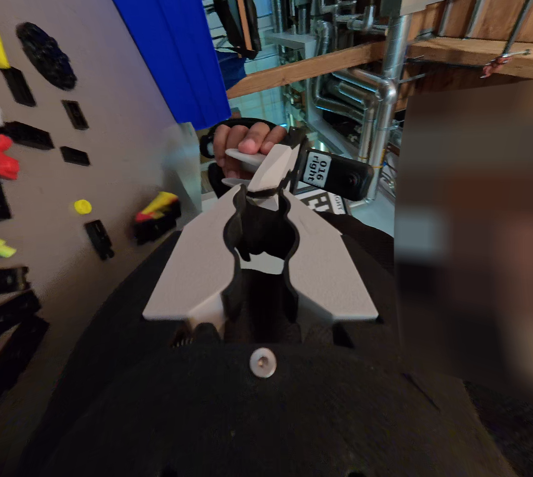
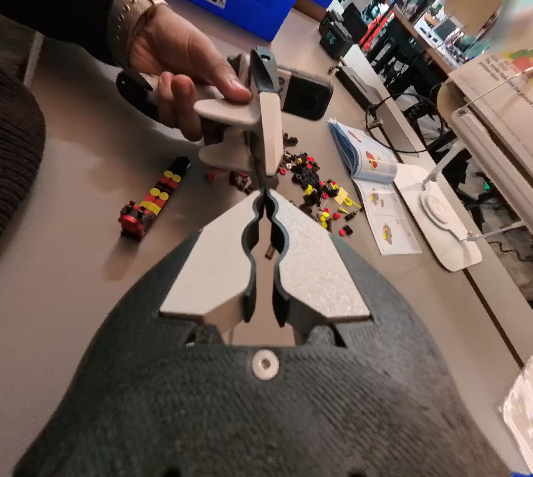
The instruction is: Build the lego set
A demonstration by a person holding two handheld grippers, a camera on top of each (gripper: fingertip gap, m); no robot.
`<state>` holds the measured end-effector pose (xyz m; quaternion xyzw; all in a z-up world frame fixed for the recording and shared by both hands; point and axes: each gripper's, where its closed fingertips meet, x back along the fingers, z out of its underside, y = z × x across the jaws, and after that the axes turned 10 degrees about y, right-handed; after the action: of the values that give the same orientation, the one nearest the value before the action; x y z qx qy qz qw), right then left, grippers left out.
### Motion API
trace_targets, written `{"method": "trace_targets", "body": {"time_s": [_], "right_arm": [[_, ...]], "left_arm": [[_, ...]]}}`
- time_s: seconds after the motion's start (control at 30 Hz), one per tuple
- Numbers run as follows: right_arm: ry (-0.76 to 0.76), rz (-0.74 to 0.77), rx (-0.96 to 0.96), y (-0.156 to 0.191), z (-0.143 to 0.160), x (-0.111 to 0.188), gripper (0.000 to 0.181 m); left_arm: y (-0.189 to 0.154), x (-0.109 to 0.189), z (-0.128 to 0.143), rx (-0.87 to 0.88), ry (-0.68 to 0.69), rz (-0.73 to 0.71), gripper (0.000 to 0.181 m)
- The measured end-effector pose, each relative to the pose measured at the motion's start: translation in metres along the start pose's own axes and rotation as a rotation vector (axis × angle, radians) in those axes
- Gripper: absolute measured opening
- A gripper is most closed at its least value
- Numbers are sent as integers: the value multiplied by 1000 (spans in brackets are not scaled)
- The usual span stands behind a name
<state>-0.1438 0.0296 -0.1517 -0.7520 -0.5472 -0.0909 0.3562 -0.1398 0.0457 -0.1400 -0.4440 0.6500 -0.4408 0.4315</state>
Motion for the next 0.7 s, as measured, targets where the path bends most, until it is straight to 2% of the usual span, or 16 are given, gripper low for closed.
{"method": "trace_targets", "body": {"time_s": [0.07,0.17,0.27,0.3,0.4,0.47,0.7], "right_arm": [[29,6,-13,-4,6,-1,0],[98,89,-52,-27,24,5,0],[98,149,-197,-56,40,22,0],[90,127,-262,-59,45,26,6],[71,-87,-381,-38,51,25,31],[107,-212,-386,-16,56,19,39],[298,-303,-261,23,79,-6,45]], "left_arm": [[5,3,-3,-26,-12,-52,20],[3,9,-9,-65,-50,-78,15],[1,14,-14,-70,-77,-67,16],[0,15,-15,-71,-83,-62,16],[-1,14,-14,-71,-78,-52,16],[-2,12,-13,-74,-72,-52,16],[0,10,-11,-91,-49,-68,20]]}}
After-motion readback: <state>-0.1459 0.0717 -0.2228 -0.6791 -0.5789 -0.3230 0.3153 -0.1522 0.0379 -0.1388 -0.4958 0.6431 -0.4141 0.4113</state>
